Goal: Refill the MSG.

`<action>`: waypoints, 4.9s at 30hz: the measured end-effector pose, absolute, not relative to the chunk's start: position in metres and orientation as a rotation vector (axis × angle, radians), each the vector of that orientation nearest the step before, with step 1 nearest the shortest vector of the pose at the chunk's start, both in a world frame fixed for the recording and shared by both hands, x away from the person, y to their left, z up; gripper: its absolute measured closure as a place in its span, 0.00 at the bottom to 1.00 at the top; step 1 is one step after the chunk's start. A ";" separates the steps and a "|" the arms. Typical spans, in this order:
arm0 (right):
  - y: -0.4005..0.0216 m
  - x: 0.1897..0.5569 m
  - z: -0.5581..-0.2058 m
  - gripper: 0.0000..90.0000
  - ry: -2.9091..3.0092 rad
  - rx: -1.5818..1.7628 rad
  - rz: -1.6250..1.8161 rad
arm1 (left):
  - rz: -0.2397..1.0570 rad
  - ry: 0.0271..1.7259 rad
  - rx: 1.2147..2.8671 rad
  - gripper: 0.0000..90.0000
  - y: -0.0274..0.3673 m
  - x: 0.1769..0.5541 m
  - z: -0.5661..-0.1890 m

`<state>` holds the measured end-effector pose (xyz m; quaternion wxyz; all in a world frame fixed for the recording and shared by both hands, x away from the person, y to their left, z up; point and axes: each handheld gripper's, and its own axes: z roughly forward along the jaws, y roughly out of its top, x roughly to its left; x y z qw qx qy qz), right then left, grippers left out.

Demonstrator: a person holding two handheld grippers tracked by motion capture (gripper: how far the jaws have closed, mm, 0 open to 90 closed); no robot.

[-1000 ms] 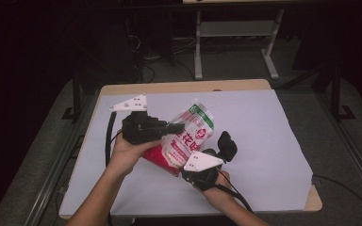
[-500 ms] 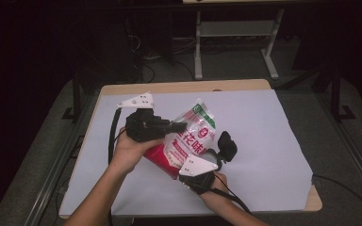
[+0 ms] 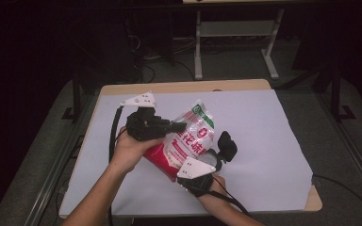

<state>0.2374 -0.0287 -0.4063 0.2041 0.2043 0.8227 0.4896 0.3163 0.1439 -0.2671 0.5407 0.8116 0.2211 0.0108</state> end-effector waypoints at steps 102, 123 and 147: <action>-0.028 0.251 -0.413 1.00 2.374 0.699 1.630 | -0.007 0.434 2.188 1.00 0.100 0.321 -0.254; -0.023 0.251 -0.417 1.00 2.390 0.708 1.647 | -0.018 0.458 2.206 1.00 0.098 0.324 -0.260; -0.020 0.252 -0.420 1.00 2.402 0.713 1.674 | -0.033 0.487 2.239 1.00 0.093 0.328 -0.266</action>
